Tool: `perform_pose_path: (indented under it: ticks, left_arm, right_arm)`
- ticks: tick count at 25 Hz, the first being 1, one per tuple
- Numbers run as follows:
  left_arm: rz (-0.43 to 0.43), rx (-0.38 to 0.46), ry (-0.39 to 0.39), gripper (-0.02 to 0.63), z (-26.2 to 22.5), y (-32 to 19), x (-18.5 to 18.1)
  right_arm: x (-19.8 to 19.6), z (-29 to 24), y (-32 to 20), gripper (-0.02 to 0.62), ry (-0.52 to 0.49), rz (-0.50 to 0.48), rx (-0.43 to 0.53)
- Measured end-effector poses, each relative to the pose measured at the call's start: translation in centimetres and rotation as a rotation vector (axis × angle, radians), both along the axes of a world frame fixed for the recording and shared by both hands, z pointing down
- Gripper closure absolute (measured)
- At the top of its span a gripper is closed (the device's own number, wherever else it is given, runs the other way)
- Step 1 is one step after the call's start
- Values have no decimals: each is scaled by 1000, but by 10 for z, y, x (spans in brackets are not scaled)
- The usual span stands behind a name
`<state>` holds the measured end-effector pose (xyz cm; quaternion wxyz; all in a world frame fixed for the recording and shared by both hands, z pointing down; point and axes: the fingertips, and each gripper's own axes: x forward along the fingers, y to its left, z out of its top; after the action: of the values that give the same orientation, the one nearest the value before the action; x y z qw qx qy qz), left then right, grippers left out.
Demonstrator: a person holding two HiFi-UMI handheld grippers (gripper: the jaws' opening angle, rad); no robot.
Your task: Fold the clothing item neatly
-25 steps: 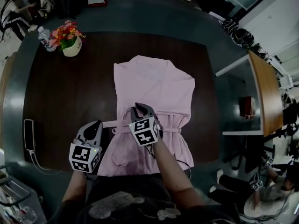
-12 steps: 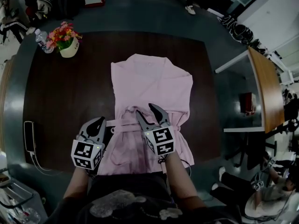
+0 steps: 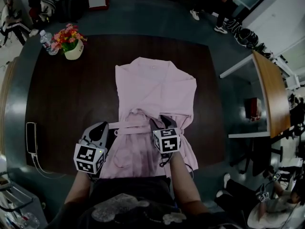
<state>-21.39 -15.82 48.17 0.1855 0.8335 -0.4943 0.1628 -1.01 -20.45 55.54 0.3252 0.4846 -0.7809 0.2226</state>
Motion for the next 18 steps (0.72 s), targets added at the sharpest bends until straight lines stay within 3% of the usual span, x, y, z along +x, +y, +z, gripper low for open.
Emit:
perform_pose_path:
  ticks: [3, 6, 8, 18]
  left_arm:
    - [-4, 4, -2, 597, 0, 3, -2]
    - [-17, 6, -3, 595, 0, 4, -5]
    - [-26, 7, -1, 595, -1, 5, -7]
    - [-77, 26, 12, 595, -7, -2, -28]
  right_arm:
    - [-3, -6, -1, 426, -10, 4, 15]
    - [0, -8, -3, 538, 37, 2, 25]
    - [0, -11, -4, 574, 53, -3, 28]
    - [-42, -75, -59, 583, 51, -116, 155]
